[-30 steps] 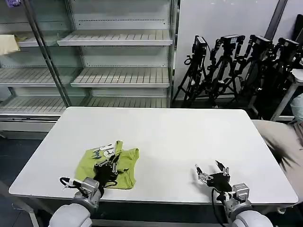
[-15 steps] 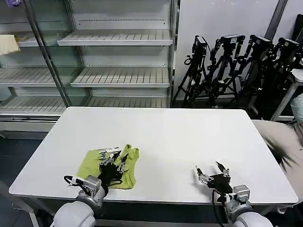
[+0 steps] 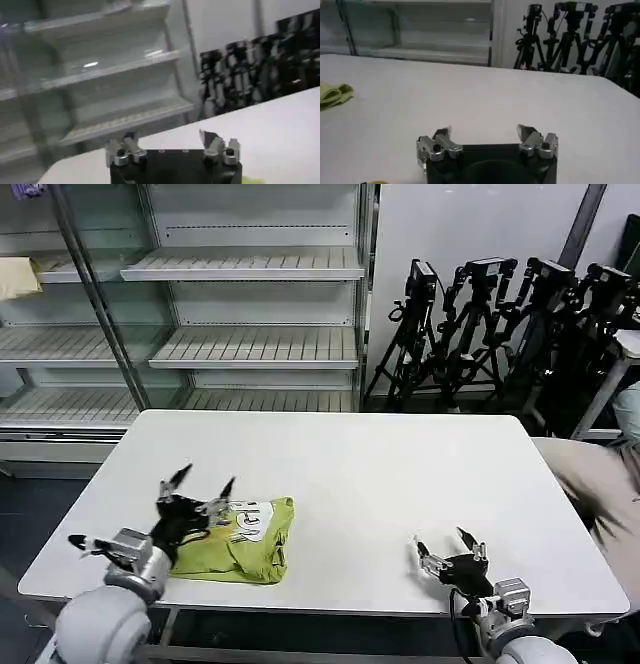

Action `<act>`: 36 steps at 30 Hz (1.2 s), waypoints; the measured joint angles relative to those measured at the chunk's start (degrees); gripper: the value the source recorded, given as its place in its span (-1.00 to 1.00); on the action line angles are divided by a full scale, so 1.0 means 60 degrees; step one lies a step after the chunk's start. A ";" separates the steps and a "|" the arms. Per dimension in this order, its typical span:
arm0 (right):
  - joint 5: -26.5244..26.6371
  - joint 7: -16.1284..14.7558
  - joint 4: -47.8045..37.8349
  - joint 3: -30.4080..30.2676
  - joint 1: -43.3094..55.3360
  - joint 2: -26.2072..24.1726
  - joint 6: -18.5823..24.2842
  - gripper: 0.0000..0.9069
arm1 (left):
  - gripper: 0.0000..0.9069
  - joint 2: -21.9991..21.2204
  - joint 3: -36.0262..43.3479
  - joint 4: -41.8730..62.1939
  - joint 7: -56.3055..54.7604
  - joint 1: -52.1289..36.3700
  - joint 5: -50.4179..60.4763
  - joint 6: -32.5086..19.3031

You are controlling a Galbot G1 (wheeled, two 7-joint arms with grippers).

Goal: Fold and organize the clothes.

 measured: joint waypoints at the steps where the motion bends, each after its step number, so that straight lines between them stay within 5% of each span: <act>1: -0.0002 0.0001 0.0010 -0.0001 0.0008 -0.0007 -0.0007 1.00 | 1.00 -0.0001 -0.0127 0.0077 -0.0040 0.0115 -0.0100 0.0077; 11: -0.0021 0.0018 0.0166 0.0032 -0.0062 -0.0051 -0.0089 1.00 | 0.96 -0.0298 -0.0666 0.0959 -0.0273 0.0780 -0.1346 0.0588; 12: -0.0022 0.0018 0.0180 0.0036 -0.0062 -0.0055 -0.0092 1.00 | -0.18 -0.0312 -0.0680 0.1055 -0.0293 0.0781 -0.1443 0.0617; 13: -0.0022 0.0019 0.0191 0.0040 -0.0063 -0.0057 -0.0095 1.00 | -0.89 -0.0322 -0.0704 0.1162 -0.0319 0.0779 -0.1548 0.0648; 14: -0.0022 0.0020 0.0194 0.0046 -0.0061 -0.0057 -0.0098 1.00 | -0.98 -0.0326 -0.0728 0.1259 -0.0344 0.0775 -0.1632 0.0673; 36: -0.0026 0.0035 0.0060 -0.0078 0.0119 0.0005 -0.0159 1.00 | -0.98 -0.0352 -0.0817 0.1938 -0.0170 0.0797 -0.2692 0.0806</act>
